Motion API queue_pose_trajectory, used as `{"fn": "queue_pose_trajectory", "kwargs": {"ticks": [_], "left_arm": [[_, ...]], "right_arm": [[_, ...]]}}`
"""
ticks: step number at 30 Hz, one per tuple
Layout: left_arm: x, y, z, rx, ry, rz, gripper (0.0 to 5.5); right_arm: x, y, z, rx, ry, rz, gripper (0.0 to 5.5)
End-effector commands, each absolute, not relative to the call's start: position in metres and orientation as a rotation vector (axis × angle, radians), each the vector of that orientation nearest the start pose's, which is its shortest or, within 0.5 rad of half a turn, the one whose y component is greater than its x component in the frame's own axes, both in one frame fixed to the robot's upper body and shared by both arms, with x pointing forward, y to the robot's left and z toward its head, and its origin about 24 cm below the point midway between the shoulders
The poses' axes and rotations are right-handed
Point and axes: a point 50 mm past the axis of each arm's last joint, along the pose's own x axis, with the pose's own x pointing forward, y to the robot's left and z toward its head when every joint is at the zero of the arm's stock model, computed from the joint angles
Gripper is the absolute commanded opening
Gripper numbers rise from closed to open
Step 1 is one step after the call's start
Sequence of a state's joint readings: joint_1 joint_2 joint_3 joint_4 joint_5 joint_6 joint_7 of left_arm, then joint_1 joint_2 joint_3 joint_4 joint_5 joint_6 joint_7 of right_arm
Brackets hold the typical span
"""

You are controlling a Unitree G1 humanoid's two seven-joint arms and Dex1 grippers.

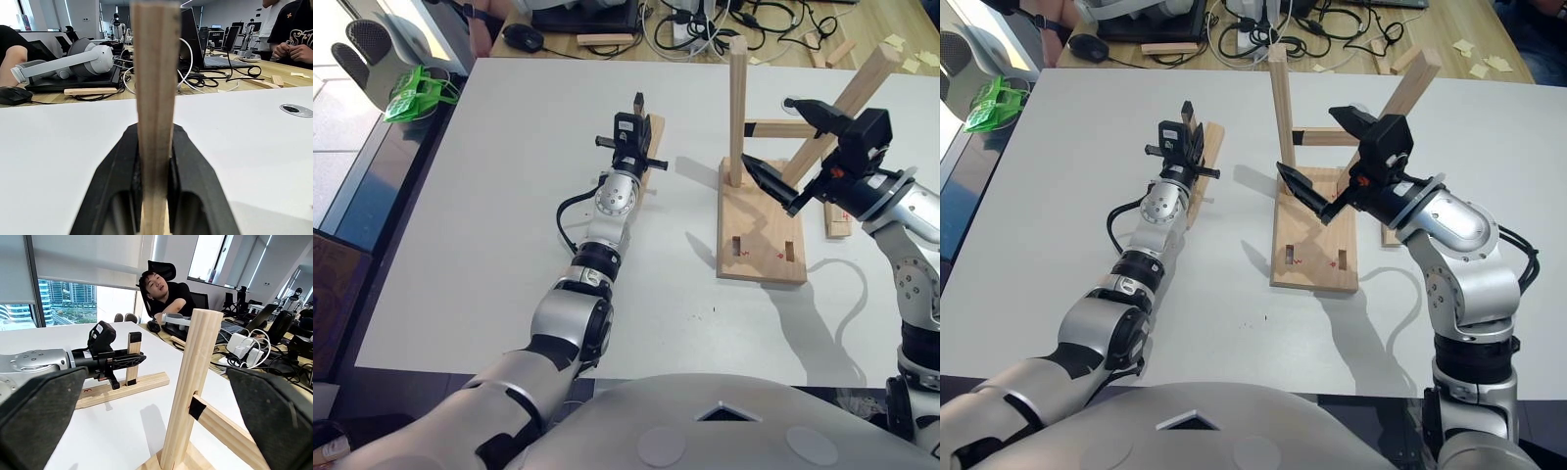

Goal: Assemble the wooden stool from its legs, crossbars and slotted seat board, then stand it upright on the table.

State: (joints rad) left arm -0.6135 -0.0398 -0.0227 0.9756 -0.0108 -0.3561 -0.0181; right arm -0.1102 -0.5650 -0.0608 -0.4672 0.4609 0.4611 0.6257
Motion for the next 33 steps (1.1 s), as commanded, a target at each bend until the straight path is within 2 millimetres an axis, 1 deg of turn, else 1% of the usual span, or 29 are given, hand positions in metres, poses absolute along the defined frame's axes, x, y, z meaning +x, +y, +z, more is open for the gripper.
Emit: {"fn": "queue_pose_trajectory", "kwargs": {"ticks": [1, 5, 7, 9, 10, 11, 12, 14, 17, 18, 19, 20, 21, 22, 23, 24, 26, 27, 28, 29, 33], "left_arm": [[0.329, 0.086, 0.005, -0.012, 0.118, -0.23, 0.69], [0.335, 0.082, 0.028, -0.023, 0.003, -0.255, 1.32], [0.341, 0.081, 0.043, -0.023, -0.042, -0.247, 1.6], [0.349, 0.082, 0.065, -0.013, -0.099, -0.233, 1.88], [0.354, 0.083, 0.08, -0.007, -0.137, -0.223, 2.03], [0.358, 0.084, 0.097, -0.002, -0.179, -0.212, 2.18], [0.364, 0.085, 0.118, 0.011, -0.219, -0.208, 2.39], [0.373, 0.085, 0.149, 0.076, -0.255, -0.214, 2.66], [0.386, 0.088, 0.181, 0.147, -0.26, -0.212, 3.07], [0.39, 0.089, 0.193, 0.139, -0.27, -0.207, 3.23], [0.392, 0.09, 0.202, 0.121, -0.278, -0.21, 3.23], [0.394, 0.09, 0.206, 0.098, -0.265, -0.212, 3.23], [0.396, 0.09, 0.201, 0.081, -0.226, -0.213, 3.23], [0.396, 0.089, 0.179, 0.064, -0.125, -0.226, 3.23], [0.394, 0.087, 0.153, 0.053, -0.014, -0.248, 3.23], [0.388, 0.084, 0.119, 0.061, 0.111, -0.276, 3.23], [0.373, 0.085, 0.068, 0.095, 0.297, -0.314, 3.23], [0.367, 0.088, 0.049, 0.115, 0.359, -0.305, 3.23], [0.364, 0.092, 0.039, 0.122, 0.391, -0.291, 3.23], [0.363, 0.095, 0.036, 0.126, 0.397, -0.276, 3.23], [0.369, 0.098, 0.047, 0.124, 0.35, -0.252, 3.23]], "right_arm": [[0.242, -0.177, 0.148, -0.198, -0.03, 0.789, 5.4], [0.243, -0.178, 0.145, -0.197, -0.033, 0.778, 5.4], [0.243, -0.179, 0.144, -0.196, -0.033, 0.768, 5.4], [0.243, -0.18, 0.143, -0.193, -0.035, 0.76, 5.4], [0.243, -0.18, 0.142, -0.192, -0.037, 0.756, 5.4], [0.244, -0.18, 0.142, -0.191, -0.039, 0.752, 5.4], [0.244, -0.18, 0.141, -0.19, -0.041, 0.746, 5.4], [0.244, -0.18, 0.14, -0.19, -0.048, 0.736, 5.4], [0.244, -0.177, 0.138, -0.188, -0.059, 0.73, 5.4], [0.244, -0.176, 0.138, -0.189, -0.061, 0.73, 5.4], [0.244, -0.176, 0.138, -0.192, -0.062, 0.73, 5.4], [0.245, -0.177, 0.138, -0.195, -0.062, 0.728, 5.4], [0.245, -0.177, 0.138, -0.198, -0.062, 0.727, 5.4], [0.245, -0.177, 0.138, -0.2, -0.062, 0.729, 5.4], [0.245, -0.177, 0.138, -0.201, -0.062, 0.73, 5.4], [0.245, -0.176, 0.138, -0.202, -0.062, 0.732, 5.4], [0.245, -0.175, 0.139, -0.203, -0.062, 0.739, 5.4], [0.246, -0.174, 0.14, -0.204, -0.062, 0.743, 5.4], [0.246, -0.173, 0.14, -0.203, -0.062, 0.747, 5.4], [0.245, -0.172, 0.14, -0.202, -0.062, 0.75, 5.4], [0.243, -0.168, 0.139, -0.195, -0.06, 0.755, 5.4]]}}
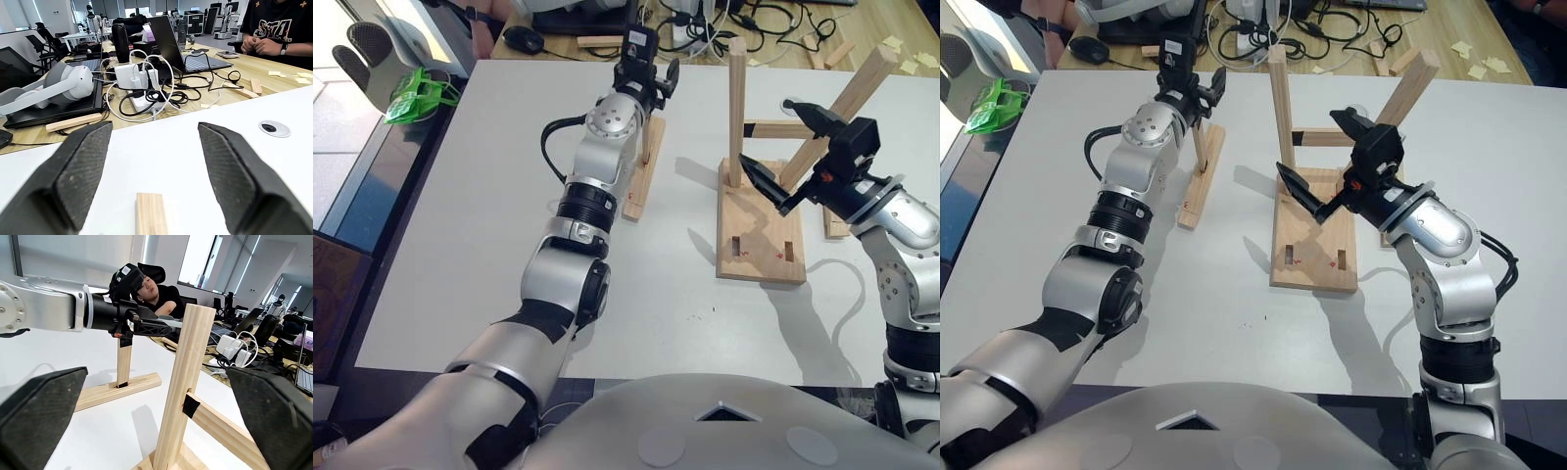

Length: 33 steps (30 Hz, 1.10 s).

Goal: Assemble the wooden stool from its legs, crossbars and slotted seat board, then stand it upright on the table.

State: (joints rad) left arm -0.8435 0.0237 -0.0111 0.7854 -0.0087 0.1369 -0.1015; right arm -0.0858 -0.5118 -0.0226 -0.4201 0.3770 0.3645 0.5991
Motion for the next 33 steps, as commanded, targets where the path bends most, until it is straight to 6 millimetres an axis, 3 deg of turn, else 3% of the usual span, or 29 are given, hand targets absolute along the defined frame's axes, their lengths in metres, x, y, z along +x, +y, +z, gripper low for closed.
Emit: {"fn": "queue_pose_trajectory", "kwargs": {"ticks": [1, 5, 10, 12, 14, 16, 17, 20, 23, 28, 33], "left_arm": [[0.372, 0.096, 0.053, 0.118, 0.328, -0.251, 3.23], [0.384, 0.088, 0.089, 0.075, 0.199, -0.257, 3.23], [0.39, 0.081, 0.178, -0.03, -0.077, -0.255, 3.23], [0.389, 0.094, 0.208, -0.05, -0.175, -0.197, 3.23], [0.388, 0.117, 0.22, -0.042, -0.211, -0.105, 3.23], [0.387, 0.148, 0.198, 0.034, -0.108, -0.006, 3.23], [0.382, 0.163, 0.173, 0.083, -0.014, 0.022, 3.23], [0.358, 0.179, 0.118, 0.146, 0.204, 0.019, 3.23], [0.338, 0.15, 0.091, 0.14, 0.321, -0.114, 3.23], [0.329, 0.072, 0.088, 0.169, 0.319, -0.383, 3.23], [0.313, 0.033, 0.075, 0.304, 0.327, -0.588, 3.23]], "right_arm": [[0.243, -0.167, 0.139, -0.195, -0.061, 0.755, 5.4], [0.244, -0.166, 0.14, -0.195, -0.065, 0.752, 5.4], [0.246, -0.169, 0.14, -0.197, -0.066, 0.738, 5.4], [0.247, -0.17, 0.141, -0.198, -0.067, 0.736, 5.4], [0.248, -0.17, 0.141, -0.199, -0.066, 0.735, 5.4], [0.247, -0.17, 0.141, -0.2, -0.066, 0.734, 5.4], [0.247, -0.17, 0.14, -0.201, -0.066, 0.735, 5.4], [0.244, -0.169, 0.139, -0.204, -0.065, 0.736, 5.4], [0.242, -0.169, 0.137, -0.206, -0.062, 0.734, 5.4], [0.243, -0.169, 0.138, -0.206, -0.066, 0.732, 5.4], [0.246, -0.17, 0.138, -0.205, -0.074, 0.726, 5.4]]}}
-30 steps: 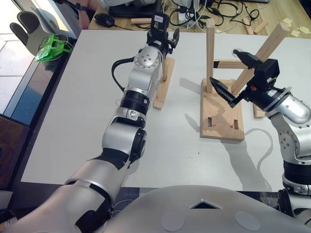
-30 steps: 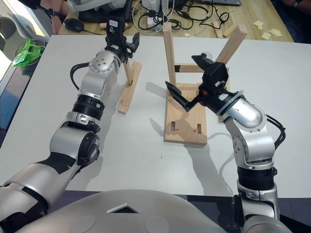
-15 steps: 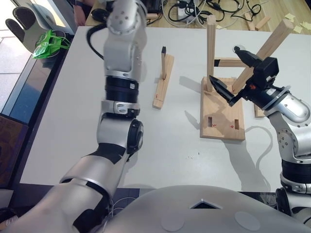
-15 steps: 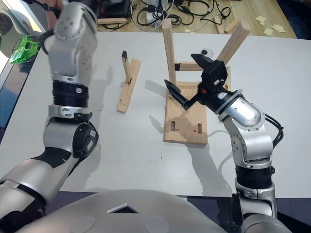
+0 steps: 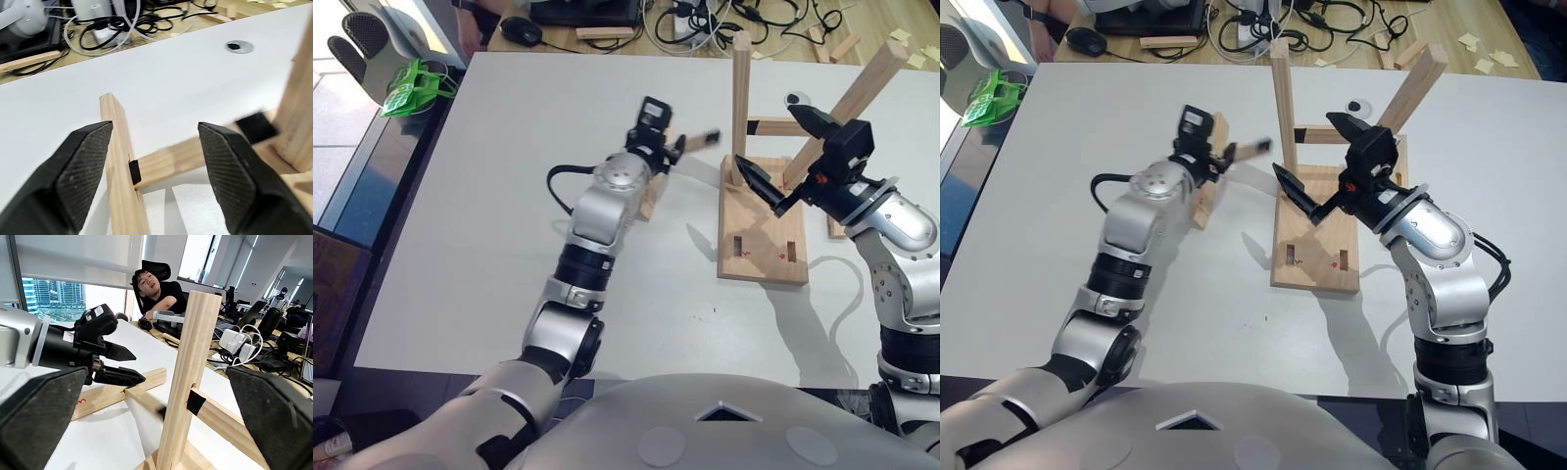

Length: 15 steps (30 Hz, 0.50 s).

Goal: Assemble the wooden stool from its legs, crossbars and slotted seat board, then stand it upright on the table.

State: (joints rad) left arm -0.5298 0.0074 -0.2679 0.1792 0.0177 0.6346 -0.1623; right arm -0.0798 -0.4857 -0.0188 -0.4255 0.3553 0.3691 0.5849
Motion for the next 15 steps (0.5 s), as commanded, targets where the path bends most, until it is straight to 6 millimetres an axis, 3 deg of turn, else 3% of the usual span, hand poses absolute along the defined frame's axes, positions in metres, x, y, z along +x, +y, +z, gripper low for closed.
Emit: {"fn": "queue_pose_trajectory", "kwargs": {"ticks": [1, 4, 7, 10, 15], "left_arm": [[0.312, 0.033, 0.074, 0.318, 0.323, -0.593, 3.23], [0.324, 0.049, 0.082, 0.336, 0.303, -0.519, 3.23], [0.353, 0.073, 0.1, 0.358, 0.283, -0.436, 3.23], [0.379, 0.073, 0.116, 0.237, 0.372, -0.483, 3.23], [0.398, 0.072, 0.117, 0.211, 0.515, -0.573, 3.23]], "right_arm": [[0.246, -0.169, 0.137, -0.204, -0.075, 0.726, 5.4], [0.245, -0.169, 0.136, -0.2, -0.077, 0.723, 5.4], [0.245, -0.168, 0.134, -0.201, -0.078, 0.717, 5.4], [0.244, -0.169, 0.133, -0.198, -0.082, 0.695, 5.4], [0.245, -0.166, 0.13, -0.199, -0.092, 0.678, 5.4]]}}
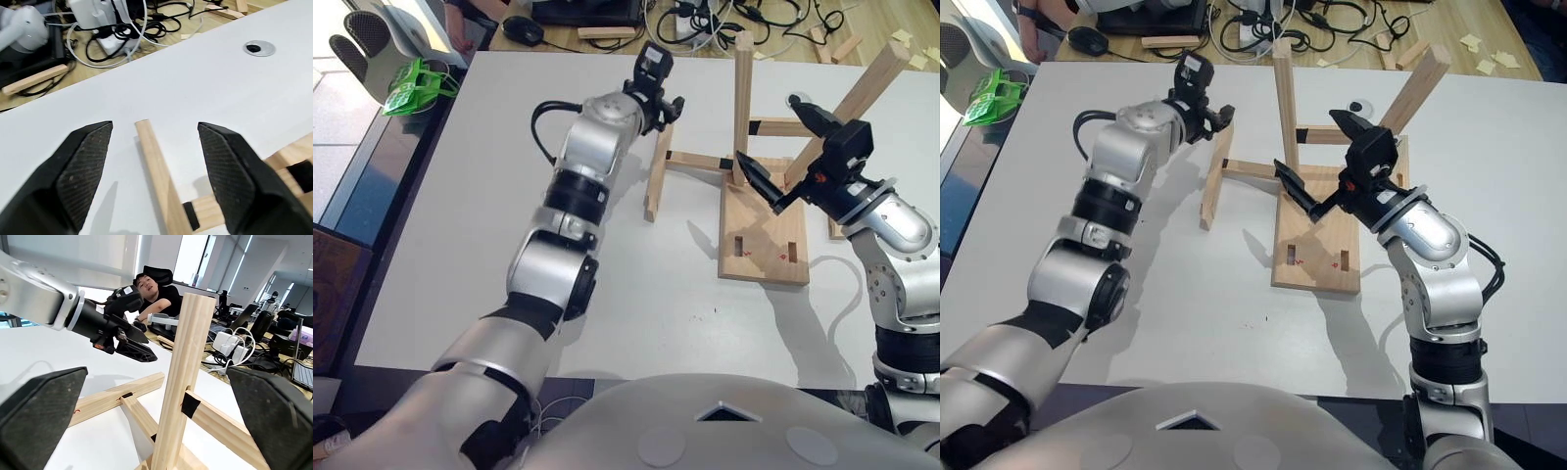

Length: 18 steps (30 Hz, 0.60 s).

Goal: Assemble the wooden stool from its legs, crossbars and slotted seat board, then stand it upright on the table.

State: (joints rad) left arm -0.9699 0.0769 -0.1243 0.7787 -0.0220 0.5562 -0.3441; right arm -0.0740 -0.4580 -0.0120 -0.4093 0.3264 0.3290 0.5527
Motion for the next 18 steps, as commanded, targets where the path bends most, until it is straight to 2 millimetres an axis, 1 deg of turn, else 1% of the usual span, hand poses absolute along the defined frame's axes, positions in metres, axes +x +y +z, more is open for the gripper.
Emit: {"fn": "queue_pose_trajectory", "kwargs": {"ticks": [1, 5, 9, 12, 18], "left_arm": [[0.399, 0.072, 0.115, 0.224, 0.534, -0.579, 3.23], [0.4, 0.078, 0.103, 0.333, 0.56, -0.545, 3.23], [0.393, 0.079, 0.085, 0.379, 0.611, -0.547, 3.23], [0.39, 0.083, 0.075, 0.375, 0.635, -0.518, 3.23], [0.388, 0.094, 0.067, 0.358, 0.659, -0.454, 3.23]], "right_arm": [[0.244, -0.165, 0.129, -0.2, -0.091, 0.68, 5.4], [0.242, -0.161, 0.128, -0.2, -0.09, 0.694, 5.4], [0.243, -0.161, 0.128, -0.211, -0.086, 0.713, 5.4], [0.245, -0.161, 0.128, -0.218, -0.083, 0.727, 5.4], [0.244, -0.156, 0.126, -0.228, -0.078, 0.767, 5.4]]}}
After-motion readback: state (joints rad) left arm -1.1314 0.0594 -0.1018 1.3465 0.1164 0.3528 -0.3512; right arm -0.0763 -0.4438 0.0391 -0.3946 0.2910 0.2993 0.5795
